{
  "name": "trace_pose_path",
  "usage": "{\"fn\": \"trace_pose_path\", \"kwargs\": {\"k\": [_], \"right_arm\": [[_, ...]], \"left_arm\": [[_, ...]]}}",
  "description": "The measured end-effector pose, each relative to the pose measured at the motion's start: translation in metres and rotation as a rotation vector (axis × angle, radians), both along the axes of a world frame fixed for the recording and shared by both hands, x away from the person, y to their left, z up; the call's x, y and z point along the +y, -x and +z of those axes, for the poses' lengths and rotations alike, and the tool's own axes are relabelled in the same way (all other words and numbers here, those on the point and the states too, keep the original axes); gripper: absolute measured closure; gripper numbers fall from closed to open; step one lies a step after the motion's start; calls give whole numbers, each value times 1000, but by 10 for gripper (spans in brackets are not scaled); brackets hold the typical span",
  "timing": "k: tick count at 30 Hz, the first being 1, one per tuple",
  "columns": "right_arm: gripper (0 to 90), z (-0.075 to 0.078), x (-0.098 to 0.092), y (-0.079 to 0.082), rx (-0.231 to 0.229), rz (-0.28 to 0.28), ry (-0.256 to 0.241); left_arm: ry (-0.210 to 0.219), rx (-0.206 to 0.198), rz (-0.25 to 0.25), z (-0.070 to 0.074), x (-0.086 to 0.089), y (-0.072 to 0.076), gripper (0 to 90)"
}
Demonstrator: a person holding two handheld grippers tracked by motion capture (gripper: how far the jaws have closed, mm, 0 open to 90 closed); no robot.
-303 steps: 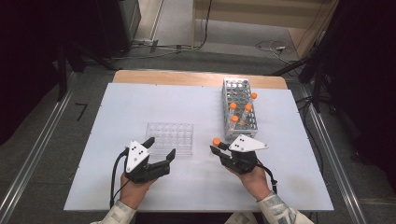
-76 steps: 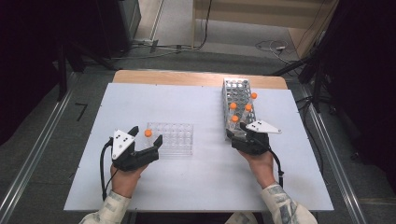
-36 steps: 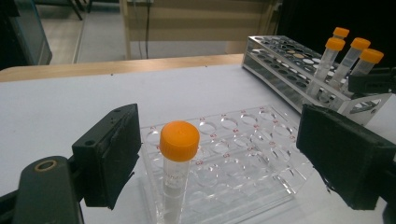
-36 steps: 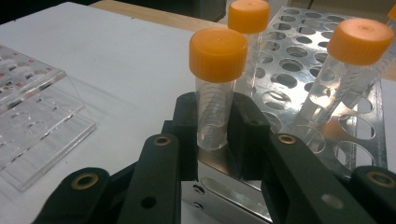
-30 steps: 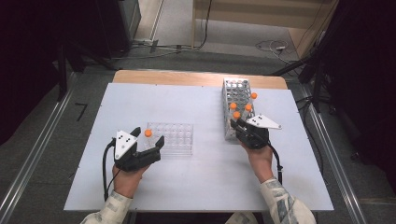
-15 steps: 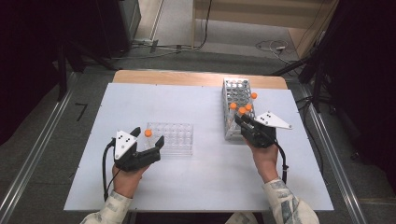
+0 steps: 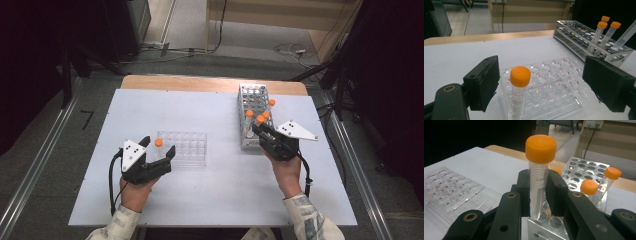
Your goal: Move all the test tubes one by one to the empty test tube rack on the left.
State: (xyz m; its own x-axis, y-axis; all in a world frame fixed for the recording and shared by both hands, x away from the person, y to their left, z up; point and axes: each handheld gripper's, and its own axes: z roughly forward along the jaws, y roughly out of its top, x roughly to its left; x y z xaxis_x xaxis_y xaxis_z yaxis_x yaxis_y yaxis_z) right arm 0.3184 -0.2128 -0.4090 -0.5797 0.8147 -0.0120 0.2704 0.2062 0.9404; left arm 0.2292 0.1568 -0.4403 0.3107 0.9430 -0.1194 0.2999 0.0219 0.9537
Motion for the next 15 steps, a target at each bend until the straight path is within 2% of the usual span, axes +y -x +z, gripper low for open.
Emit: {"fn": "trace_pose_path", "kwargs": {"k": [11,15], "right_arm": [[714,-1,12,14,11,73,25],[714,-5,16,17,30,96,28]], "left_arm": [[-3,-4,-6,1,0,1,153],[-1,-7,-8,1,-1,1,157]]}}
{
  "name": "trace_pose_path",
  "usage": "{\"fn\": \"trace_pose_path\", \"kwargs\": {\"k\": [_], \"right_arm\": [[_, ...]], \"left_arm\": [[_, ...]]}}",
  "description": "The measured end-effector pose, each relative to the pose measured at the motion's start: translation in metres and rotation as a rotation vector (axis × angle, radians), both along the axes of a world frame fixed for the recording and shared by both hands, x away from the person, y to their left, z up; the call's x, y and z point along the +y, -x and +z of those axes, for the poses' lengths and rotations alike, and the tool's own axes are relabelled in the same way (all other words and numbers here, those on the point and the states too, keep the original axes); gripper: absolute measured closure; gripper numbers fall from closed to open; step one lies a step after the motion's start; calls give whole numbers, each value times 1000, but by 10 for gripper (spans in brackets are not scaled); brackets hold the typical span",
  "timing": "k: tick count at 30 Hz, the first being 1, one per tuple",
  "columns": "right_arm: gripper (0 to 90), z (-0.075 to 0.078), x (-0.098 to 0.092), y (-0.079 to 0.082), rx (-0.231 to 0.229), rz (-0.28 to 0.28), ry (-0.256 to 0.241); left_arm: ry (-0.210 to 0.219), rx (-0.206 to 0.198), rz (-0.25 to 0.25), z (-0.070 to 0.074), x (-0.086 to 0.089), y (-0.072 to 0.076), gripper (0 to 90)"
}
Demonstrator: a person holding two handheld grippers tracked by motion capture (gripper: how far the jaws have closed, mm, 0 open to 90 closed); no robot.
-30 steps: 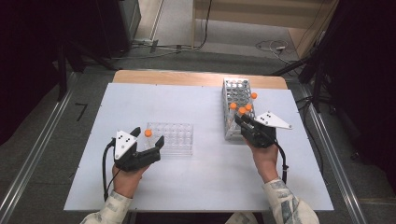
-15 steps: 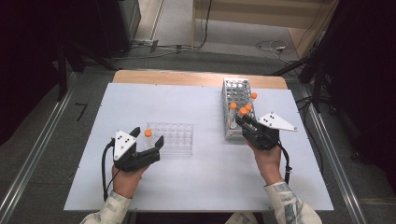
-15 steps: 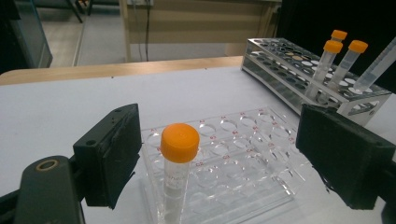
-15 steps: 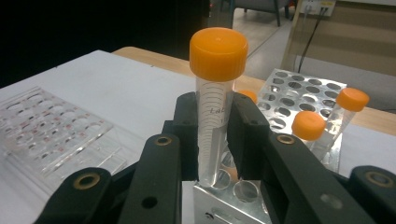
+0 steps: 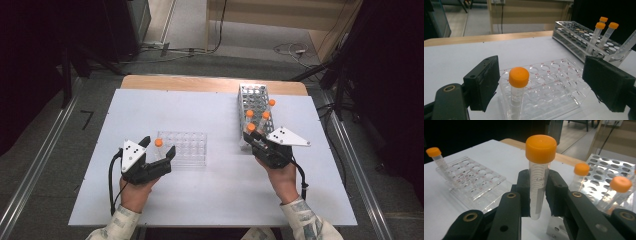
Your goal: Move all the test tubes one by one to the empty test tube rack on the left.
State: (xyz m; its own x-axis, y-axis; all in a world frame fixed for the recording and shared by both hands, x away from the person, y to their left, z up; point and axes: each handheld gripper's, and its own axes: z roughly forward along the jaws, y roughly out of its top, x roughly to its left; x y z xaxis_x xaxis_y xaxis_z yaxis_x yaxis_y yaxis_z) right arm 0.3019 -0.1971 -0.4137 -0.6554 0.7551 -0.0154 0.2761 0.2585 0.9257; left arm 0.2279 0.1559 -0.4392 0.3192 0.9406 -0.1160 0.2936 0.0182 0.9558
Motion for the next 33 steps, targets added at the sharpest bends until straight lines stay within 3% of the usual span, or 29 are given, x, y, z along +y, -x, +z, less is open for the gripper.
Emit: {"fn": "trace_pose_path", "kwargs": {"k": [10,24,33], "right_arm": [[714,-8,12,6,34,59,27],[714,-20,32,17,97,158,43],[714,-27,44,24,113,207,52]], "left_arm": [[0,-6,-15,2,-3,2,157],[-8,-10,-84,5,-15,7,158],[-22,-9,-135,6,-24,11,170]]}}
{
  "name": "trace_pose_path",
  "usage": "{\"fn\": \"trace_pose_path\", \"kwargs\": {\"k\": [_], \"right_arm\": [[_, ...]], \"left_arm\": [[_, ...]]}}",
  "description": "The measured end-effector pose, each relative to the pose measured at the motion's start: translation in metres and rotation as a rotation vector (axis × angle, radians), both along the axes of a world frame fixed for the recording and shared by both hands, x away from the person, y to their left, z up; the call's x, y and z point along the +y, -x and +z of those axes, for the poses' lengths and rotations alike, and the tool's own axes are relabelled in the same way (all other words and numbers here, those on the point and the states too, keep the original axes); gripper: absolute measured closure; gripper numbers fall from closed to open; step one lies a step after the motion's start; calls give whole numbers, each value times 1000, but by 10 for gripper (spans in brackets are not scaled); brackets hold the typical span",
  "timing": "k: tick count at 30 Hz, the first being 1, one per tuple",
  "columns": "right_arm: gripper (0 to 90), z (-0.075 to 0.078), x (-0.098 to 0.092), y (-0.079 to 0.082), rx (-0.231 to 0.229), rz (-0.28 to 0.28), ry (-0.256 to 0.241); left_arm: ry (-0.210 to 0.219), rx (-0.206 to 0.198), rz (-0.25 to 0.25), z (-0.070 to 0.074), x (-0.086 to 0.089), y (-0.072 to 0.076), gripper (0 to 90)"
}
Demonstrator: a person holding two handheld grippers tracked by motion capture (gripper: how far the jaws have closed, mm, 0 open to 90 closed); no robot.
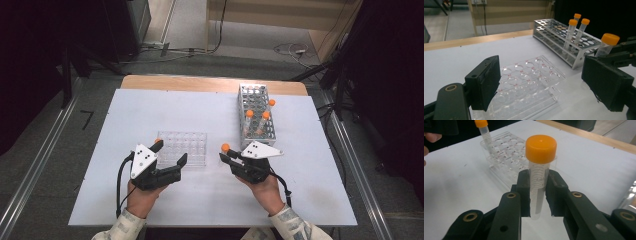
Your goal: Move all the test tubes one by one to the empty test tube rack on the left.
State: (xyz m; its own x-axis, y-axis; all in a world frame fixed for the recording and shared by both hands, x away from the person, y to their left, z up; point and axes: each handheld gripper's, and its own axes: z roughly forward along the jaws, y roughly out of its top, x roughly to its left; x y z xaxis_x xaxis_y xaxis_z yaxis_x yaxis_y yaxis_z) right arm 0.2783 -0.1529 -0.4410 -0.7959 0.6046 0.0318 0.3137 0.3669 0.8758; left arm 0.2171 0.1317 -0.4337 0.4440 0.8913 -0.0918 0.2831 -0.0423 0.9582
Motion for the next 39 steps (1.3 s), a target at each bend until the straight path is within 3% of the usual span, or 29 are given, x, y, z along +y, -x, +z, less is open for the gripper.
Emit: {"fn": "trace_pose_path", "kwargs": {"k": [19,32,35,39], "right_arm": [[714,-11,29,14,15,99,29],[713,-14,49,23,14,155,42],[713,-14,50,24,13,160,39],[713,-12,50,26,14,164,36]], "left_arm": [[-15,-3,-104,-2,-29,8,231],[-47,-17,-190,-7,-44,13,510],[-74,-21,-200,-9,-48,13,539],[-80,-24,-204,-9,-49,14,582]]}}
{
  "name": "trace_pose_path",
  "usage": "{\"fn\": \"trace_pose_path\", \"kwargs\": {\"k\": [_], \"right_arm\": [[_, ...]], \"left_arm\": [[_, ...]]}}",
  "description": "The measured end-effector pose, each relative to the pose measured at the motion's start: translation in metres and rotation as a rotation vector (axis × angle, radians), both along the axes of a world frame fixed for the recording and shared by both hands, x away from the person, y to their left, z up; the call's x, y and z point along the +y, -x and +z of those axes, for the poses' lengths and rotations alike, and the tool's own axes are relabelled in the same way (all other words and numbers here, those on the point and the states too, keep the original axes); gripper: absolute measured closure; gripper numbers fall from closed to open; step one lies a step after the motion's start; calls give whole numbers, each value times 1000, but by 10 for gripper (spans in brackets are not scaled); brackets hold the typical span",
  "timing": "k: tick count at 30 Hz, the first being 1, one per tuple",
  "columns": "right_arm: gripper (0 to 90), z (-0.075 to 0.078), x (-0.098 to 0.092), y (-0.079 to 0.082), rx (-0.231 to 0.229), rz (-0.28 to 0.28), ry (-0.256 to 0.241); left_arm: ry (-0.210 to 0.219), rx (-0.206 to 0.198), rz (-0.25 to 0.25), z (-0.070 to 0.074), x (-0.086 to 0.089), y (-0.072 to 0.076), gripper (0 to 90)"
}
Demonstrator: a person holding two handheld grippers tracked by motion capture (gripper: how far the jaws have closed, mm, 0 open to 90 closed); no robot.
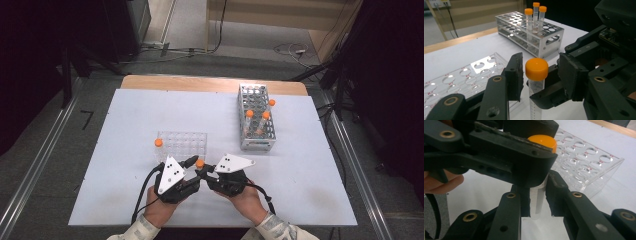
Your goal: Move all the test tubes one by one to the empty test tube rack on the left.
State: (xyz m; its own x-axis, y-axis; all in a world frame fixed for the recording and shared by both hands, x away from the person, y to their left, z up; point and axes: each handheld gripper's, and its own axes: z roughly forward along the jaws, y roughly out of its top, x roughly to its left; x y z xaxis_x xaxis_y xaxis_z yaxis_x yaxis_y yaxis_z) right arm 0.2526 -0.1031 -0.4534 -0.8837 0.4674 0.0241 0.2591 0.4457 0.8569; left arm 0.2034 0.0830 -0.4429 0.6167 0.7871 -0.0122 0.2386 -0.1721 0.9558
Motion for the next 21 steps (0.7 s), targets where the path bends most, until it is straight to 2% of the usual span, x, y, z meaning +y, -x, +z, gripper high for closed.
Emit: {"fn": "trace_pose_path", "kwargs": {"k": [14,21], "right_arm": [[712,1,1,2,3,5,-4],[704,1,1,2,1,6,-5]], "left_arm": [[-10,2,13,-1,1,-1,699],[-3,4,7,-1,2,-2,708]]}}
